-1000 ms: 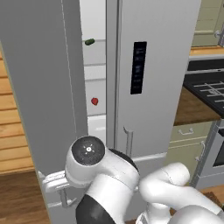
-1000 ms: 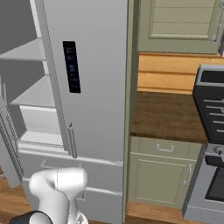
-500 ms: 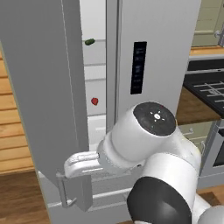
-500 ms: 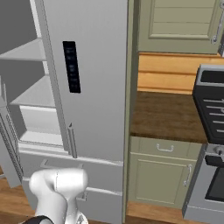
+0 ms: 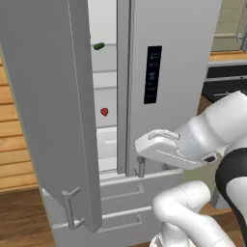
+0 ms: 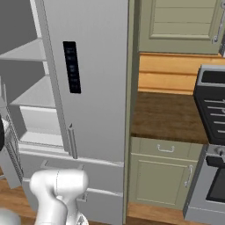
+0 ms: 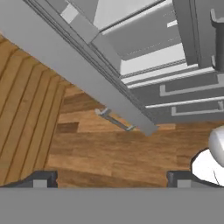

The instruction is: Take the strawberry from the fridge and place it on top of the pancake, located on the dining counter.

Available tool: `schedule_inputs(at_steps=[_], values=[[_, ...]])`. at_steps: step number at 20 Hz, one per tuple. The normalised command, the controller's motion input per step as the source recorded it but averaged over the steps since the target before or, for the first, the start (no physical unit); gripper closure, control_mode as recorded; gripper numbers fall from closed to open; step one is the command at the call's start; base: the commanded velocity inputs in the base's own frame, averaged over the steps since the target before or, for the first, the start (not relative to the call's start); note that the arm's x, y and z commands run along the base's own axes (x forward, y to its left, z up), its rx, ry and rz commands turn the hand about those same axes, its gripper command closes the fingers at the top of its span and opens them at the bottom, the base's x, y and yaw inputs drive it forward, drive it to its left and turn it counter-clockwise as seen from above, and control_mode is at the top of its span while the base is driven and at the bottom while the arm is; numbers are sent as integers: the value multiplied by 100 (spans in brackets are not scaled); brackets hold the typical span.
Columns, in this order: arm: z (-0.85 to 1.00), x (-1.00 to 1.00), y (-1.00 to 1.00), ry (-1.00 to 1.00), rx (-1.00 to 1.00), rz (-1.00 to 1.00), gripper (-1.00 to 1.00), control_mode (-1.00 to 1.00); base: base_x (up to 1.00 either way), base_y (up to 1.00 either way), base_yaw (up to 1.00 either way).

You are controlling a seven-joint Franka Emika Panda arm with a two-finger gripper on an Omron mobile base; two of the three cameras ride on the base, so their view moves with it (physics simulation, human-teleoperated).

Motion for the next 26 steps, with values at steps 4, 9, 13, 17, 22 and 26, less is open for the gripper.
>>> schedule_inputs(at_steps=[4,9,13,17,22,26], values=[[-18,100,-37,14,21,-1,-100,-100,0,0,0],[-54,100,48,14,5,-11,-100,-100,0,0,0],[-34,100,74,12,0,-20,-100,-100,0,0,0],[-25,78,83,11,0,-9,-100,-100,0,0,0],[-36,0,100,0,-21,3,-100,-100,0,0,0],[-36,0,100,0,-27,6,-100,-100,0,0,0]])
